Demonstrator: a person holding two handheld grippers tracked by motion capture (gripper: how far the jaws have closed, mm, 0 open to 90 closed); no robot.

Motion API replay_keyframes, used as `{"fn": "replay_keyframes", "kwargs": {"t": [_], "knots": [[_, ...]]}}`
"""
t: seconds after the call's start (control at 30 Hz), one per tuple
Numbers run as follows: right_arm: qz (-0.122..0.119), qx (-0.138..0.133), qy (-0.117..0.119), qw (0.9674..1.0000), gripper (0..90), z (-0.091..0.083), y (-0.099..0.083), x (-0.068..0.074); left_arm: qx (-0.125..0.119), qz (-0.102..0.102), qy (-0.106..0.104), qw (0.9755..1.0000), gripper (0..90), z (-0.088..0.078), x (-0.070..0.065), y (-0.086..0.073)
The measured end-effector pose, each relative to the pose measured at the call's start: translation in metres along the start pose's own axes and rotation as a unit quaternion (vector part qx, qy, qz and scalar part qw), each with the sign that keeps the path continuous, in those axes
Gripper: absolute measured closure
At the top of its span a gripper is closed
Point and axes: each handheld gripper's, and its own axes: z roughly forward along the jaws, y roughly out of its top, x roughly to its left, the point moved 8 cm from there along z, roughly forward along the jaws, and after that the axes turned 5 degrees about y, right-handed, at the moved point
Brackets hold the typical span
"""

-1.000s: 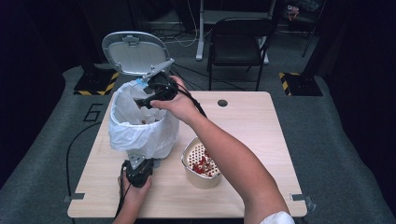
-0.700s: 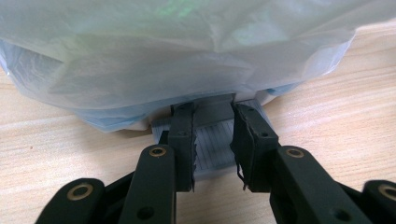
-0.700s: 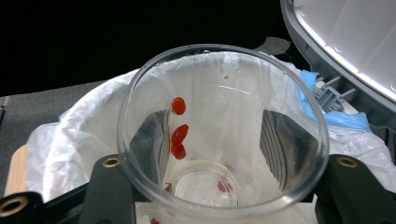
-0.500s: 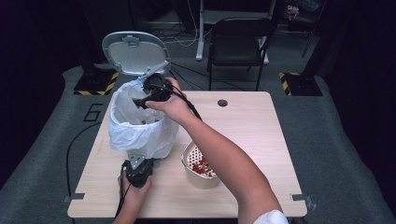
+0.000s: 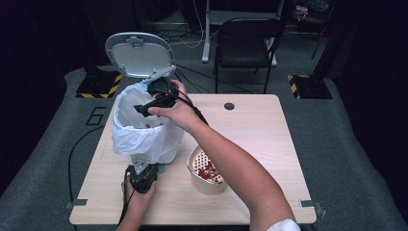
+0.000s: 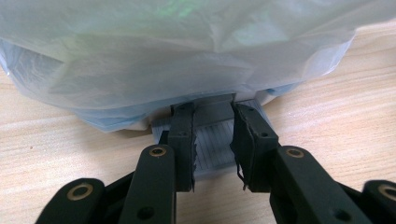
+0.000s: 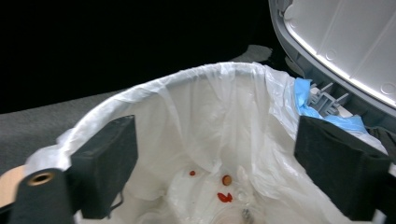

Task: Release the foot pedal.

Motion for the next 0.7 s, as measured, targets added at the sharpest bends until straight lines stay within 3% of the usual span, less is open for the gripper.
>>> {"fn": "replay_keyframes", "kwargs": {"t": [0.1,0.13,0.17,0.2,0.37,0.47,0.5,0.53,0.63,0.7], "knots": [[-0.004,-0.003,0.002,1.0000,15.0,-0.010,-0.001,0.001,0.000,0.002,0.001,1.0000,69.5,0.000,0.000,0.000],[-0.005,-0.005,0.003,1.0000,15.3,-0.015,-0.002,0.001,-0.002,-0.008,-0.004,1.0000,69.5,0.000,-0.002,0.000],[-0.003,-0.007,0.007,0.9999,15.7,-0.020,-0.003,0.002,-0.001,-0.001,0.000,1.0000,69.6,0.000,0.000,0.000],[0.000,-0.007,0.008,0.9999,16.0,-0.025,-0.004,0.002,-0.002,-0.010,-0.004,0.9999,69.6,0.001,0.000,0.000],[0.008,-0.019,0.000,0.9998,19.2,-0.054,-0.011,0.000,-0.001,-0.004,0.000,1.0000,69.7,0.000,0.000,0.000],[0.007,-0.029,-0.010,0.9995,21.3,-0.080,-0.021,-0.007,-0.005,-0.013,-0.004,0.9999,69.7,0.001,-0.002,0.001],[0.007,-0.029,-0.010,0.9995,21.3,-0.080,-0.021,-0.007,-0.005,-0.013,-0.004,0.9999,69.7,0.001,-0.002,0.001],[0.003,-0.025,-0.027,0.9993,22.5,-0.094,-0.029,-0.012,-0.006,-0.005,0.001,1.0000,69.7,0.001,0.000,0.001],[0.000,-0.019,-0.041,0.9990,22.7,-0.107,-0.038,-0.016,-0.008,-0.010,-0.002,0.9999,69.6,0.001,-0.001,0.001],[-0.008,-0.011,-0.056,0.9983,22.6,-0.122,-0.053,-0.022,-0.006,0.000,0.003,1.0000,69.5,0.001,0.001,0.000]]}}
